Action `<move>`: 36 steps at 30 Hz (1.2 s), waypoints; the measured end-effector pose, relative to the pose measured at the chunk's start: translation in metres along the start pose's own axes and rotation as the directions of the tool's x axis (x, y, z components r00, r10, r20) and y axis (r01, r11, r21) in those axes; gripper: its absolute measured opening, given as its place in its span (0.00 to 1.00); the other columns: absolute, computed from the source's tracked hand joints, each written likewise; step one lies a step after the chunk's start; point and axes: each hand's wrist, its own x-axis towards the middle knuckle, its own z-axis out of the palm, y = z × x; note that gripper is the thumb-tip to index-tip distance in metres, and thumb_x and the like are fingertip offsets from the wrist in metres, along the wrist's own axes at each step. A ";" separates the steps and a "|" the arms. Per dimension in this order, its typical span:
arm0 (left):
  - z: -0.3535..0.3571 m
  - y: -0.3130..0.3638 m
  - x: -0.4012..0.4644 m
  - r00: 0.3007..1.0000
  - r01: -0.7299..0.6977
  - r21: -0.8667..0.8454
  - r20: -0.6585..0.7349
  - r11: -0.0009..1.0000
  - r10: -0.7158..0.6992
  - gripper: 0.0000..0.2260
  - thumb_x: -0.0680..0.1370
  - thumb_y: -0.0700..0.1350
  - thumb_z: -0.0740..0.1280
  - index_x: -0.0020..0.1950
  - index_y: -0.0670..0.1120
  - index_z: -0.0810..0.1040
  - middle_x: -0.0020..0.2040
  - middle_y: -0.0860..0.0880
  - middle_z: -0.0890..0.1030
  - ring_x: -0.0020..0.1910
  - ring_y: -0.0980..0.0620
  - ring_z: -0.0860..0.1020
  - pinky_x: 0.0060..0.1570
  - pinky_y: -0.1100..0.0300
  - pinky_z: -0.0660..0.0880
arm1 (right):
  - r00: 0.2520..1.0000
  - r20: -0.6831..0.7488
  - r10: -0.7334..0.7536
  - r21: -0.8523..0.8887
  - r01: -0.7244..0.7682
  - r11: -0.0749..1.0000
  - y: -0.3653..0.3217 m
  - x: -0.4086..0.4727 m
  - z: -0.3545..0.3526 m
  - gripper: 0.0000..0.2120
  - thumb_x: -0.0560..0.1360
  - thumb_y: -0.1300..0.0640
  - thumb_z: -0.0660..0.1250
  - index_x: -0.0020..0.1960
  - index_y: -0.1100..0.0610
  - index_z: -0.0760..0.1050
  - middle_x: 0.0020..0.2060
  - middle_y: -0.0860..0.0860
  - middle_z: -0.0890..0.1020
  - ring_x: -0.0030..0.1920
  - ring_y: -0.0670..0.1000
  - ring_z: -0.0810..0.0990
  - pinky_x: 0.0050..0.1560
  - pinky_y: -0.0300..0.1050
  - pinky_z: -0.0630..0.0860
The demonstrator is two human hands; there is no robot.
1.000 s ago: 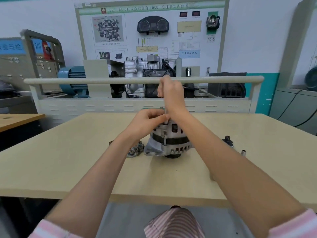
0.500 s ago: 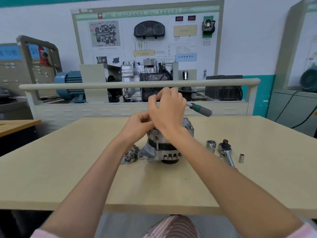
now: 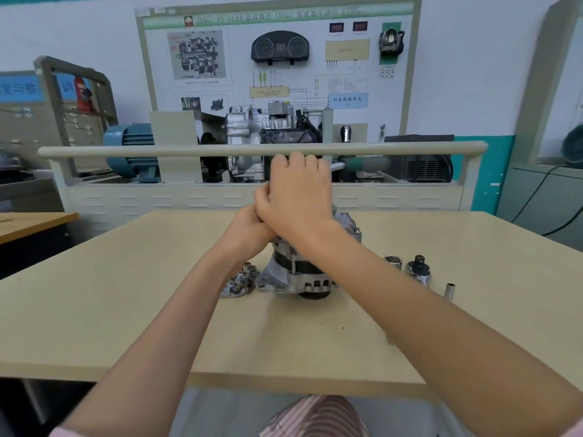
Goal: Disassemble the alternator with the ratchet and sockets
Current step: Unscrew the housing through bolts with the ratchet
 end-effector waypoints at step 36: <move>0.008 0.006 -0.010 0.997 -0.052 -0.078 0.048 0.996 0.056 0.11 0.74 0.33 0.68 0.38 0.49 0.81 0.32 0.56 0.83 0.32 0.63 0.80 0.34 0.72 0.74 | 0.970 0.043 0.240 0.873 -0.153 0.463 0.007 0.000 -0.005 0.15 0.73 0.59 0.57 0.28 0.60 0.66 0.26 0.51 0.68 0.33 0.50 0.67 0.41 0.42 0.66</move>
